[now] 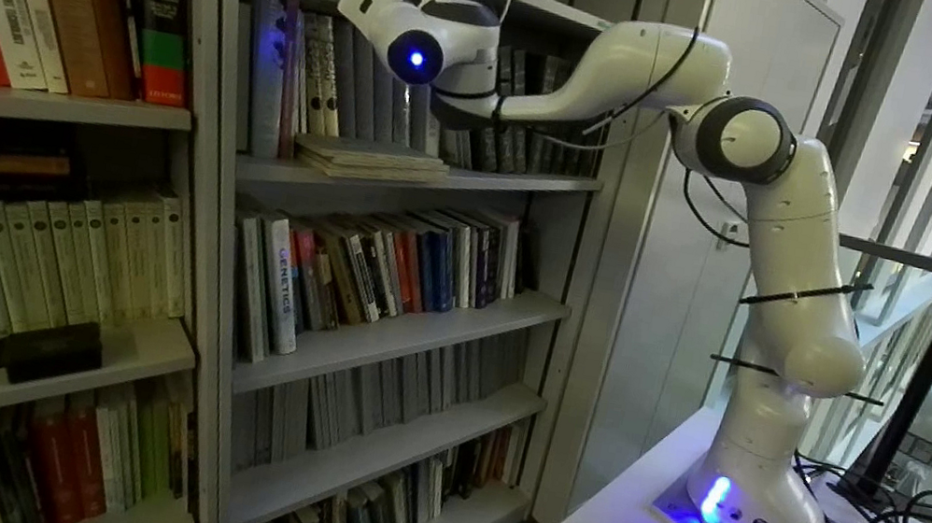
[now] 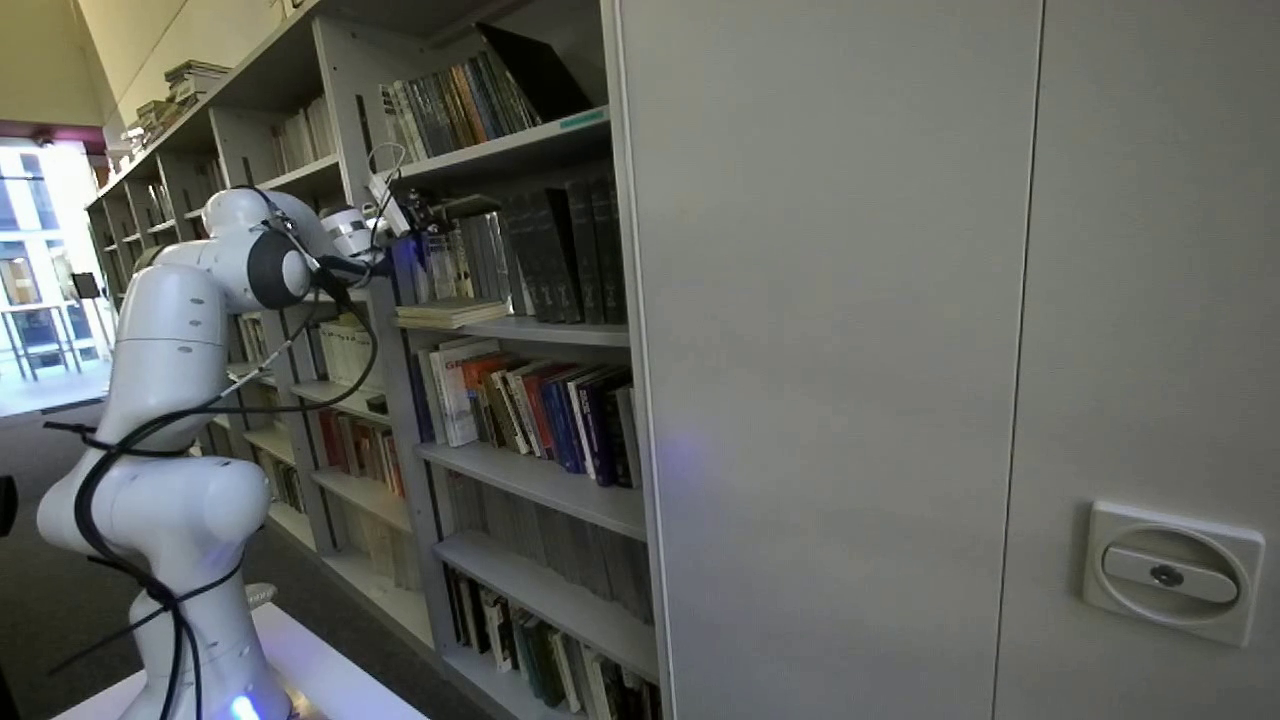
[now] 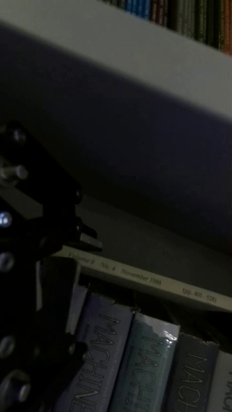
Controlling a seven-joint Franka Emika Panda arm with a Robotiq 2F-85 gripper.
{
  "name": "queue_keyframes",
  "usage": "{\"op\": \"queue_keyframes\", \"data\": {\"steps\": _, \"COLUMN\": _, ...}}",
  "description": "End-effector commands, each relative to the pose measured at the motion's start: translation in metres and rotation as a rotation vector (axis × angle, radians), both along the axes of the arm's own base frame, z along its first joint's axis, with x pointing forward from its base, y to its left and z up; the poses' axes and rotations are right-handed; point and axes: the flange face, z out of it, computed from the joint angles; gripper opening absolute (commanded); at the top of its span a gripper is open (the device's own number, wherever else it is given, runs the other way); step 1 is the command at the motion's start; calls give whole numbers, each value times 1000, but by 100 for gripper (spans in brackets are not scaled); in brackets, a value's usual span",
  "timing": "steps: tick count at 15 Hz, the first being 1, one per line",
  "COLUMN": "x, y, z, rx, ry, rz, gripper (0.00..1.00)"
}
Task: Take the book that lies on top of the standing books and put it on the pile, and pull out another book and put it on the pile
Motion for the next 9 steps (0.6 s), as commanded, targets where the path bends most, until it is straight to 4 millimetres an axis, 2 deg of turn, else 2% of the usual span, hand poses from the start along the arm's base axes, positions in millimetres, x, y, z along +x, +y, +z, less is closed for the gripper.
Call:
{"op": "queue_keyframes", "data": {"steps": 1, "x": -29, "y": -15, "z": 7, "rx": 14, "ry": -14, "rz": -8, "gripper": 0}}
{"op": "queue_keyframes", "data": {"steps": 4, "x": -48, "y": -20, "z": 11, "rx": 6, "ry": -5, "rz": 4, "gripper": 0}}
{"op": "queue_keyframes", "data": {"steps": 9, "x": -90, "y": -19, "z": 44, "rx": 28, "ry": -66, "rz": 14, "gripper": 0}}
